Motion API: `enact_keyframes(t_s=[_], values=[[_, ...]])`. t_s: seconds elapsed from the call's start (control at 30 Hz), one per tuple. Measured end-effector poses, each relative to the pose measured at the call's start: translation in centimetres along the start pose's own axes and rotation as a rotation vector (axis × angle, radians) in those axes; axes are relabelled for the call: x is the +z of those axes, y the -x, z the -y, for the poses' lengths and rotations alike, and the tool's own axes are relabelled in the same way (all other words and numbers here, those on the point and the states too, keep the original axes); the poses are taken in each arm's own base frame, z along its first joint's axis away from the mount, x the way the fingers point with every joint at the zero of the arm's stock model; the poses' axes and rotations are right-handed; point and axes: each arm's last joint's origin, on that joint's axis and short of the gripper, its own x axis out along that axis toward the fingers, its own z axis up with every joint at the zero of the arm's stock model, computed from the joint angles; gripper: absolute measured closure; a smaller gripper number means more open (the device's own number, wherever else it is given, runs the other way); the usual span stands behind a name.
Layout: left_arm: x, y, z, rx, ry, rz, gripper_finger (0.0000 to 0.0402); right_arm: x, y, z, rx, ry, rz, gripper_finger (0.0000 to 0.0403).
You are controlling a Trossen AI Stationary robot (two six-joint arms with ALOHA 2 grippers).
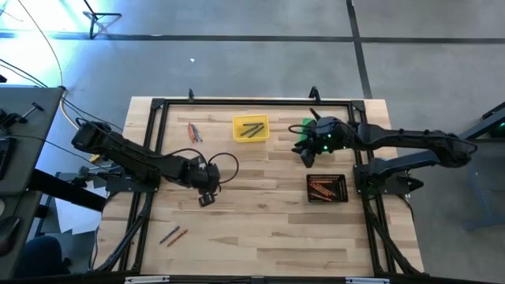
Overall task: Sort crayons
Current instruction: Put the orange crayon into the black basket
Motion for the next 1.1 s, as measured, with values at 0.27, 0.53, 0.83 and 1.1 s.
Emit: enact_keyframes(t_s=[0.27,0.53,0.83,1.1], values=[[-1.9,0.7,2.1,-0.236,0.115,-0.228,0.0291,-1.1,-0.1,-2.1,0.03,-0.002,-0.016,0.0284],[-6.3,2.9,6.6,-0.334,0.254,-0.421,0.0284,-1.4,0.0,-3.2,0.004,0.06,0.022,0.0284],[-10.6,5.1,9.9,-0.32,0.481,-0.387,0.0286,-1.3,0.0,-3.1,-0.029,0.094,0.055,0.0284],[-12.4,4.3,10.9,-0.238,0.534,-0.375,0.0286,-1.2,0.0,-3.2,-0.025,0.087,0.062,0.0284]])
